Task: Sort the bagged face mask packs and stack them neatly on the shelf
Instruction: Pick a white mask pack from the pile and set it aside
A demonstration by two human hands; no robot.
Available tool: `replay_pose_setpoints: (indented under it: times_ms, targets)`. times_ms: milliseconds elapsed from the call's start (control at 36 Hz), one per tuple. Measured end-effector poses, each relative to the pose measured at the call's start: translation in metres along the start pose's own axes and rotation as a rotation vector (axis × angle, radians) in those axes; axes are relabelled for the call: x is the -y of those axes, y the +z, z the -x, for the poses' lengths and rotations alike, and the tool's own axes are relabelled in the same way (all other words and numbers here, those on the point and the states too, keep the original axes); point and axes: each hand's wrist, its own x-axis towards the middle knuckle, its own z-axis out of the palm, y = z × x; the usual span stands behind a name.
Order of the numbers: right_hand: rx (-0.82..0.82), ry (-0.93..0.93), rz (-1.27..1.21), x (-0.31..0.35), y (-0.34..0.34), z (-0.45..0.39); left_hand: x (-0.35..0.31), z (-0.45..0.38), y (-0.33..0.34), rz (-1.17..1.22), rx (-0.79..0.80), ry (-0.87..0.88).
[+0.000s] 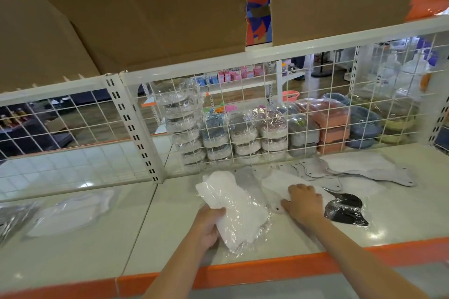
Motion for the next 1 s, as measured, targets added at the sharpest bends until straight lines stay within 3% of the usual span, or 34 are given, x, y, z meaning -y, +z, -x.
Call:
replay_pose_setpoints:
  times_ms: [167,306,389,472,528,583,694,806,917,1000]
  targets:
    - [-0.089,0.009,-0.110,-0.001,-0.011,-0.003,-0.003,0.000,-0.005,-0.015,0.003,-0.021]
    - [-0.105,-0.117,-0.713,0.022,-0.026,0.009,-0.005,0.000,-0.004,0.015,-0.031,-0.066]
    - [0.020,-0.267,-1.069,0.037,-0.029,0.016,-0.004,0.001,0.003,0.121,-0.046,-0.100]
    - [0.124,-0.486,-0.901,0.041,-0.020,0.019,-0.007,-0.001,0.007,0.251,0.107,-0.125]
    - [0.116,-0.492,-0.723,0.043,-0.017,0.019,-0.007,-0.001,0.006,0.232,0.145,-0.123]
    - [0.080,-0.485,-0.696,0.047,-0.017,0.022,-0.009,0.005,0.008,0.150,0.195,-0.083]
    - [0.113,-0.472,-0.837,0.059,-0.024,0.028,-0.012,0.012,0.010,-0.128,0.071,0.084]
    - [0.252,-0.240,-1.334,0.071,-0.031,0.028,-0.033,0.022,0.018,-0.181,-0.050,0.296]
    - [0.283,-0.366,-1.306,0.075,-0.031,0.030,-0.048,0.032,0.018,-0.275,-0.058,0.487]
    - [0.299,-0.381,-1.201,0.077,-0.024,0.031,-0.049,0.036,0.012,-0.309,-0.048,0.536]
